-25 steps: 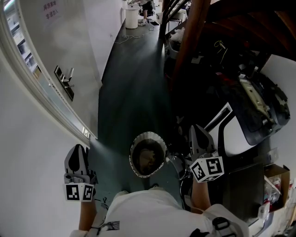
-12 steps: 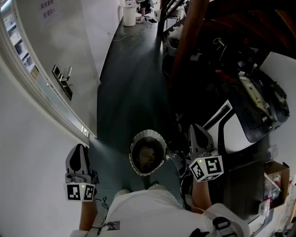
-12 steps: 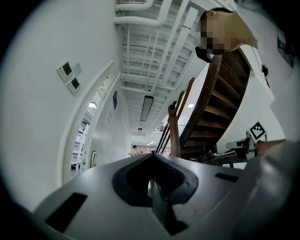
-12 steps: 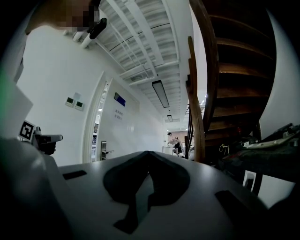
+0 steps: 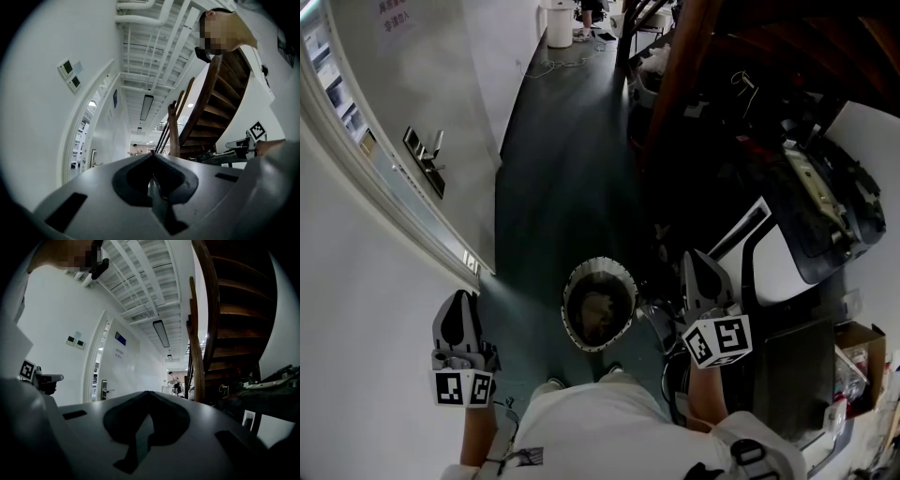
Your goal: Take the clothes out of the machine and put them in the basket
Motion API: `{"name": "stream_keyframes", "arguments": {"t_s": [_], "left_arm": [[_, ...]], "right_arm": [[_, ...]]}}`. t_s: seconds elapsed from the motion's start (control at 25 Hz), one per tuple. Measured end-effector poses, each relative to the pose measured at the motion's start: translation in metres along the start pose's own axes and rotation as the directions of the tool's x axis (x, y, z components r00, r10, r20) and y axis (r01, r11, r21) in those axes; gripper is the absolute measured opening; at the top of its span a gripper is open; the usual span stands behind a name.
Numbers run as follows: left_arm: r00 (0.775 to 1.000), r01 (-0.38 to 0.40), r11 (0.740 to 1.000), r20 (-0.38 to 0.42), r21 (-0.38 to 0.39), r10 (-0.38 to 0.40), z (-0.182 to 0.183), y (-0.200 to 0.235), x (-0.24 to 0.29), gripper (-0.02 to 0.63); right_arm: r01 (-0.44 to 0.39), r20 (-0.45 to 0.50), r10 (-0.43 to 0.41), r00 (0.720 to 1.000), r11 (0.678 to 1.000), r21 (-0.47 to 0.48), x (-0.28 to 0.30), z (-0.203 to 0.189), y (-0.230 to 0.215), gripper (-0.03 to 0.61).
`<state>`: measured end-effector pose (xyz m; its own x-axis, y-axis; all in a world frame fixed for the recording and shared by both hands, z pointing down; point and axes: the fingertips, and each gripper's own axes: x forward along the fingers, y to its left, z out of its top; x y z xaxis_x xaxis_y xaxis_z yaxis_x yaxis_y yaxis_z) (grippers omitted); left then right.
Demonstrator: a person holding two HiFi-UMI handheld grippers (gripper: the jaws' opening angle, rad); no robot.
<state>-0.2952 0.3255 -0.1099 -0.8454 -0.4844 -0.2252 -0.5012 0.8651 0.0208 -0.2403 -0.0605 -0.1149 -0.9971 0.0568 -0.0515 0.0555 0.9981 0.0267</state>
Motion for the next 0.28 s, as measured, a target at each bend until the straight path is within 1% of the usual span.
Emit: {"name": "stream_keyframes", "arguments": {"t_s": [0.28], "left_arm": [[1.0, -0.004, 1.0, 0.005, 0.0, 0.004, 0.0013, -0.002, -0.0036, 0.012]], "right_arm": [[0.005, 0.006, -0.005, 1.0, 1.0, 0.0, -0.0047, 0.0005, -0.003, 0.012]]}}
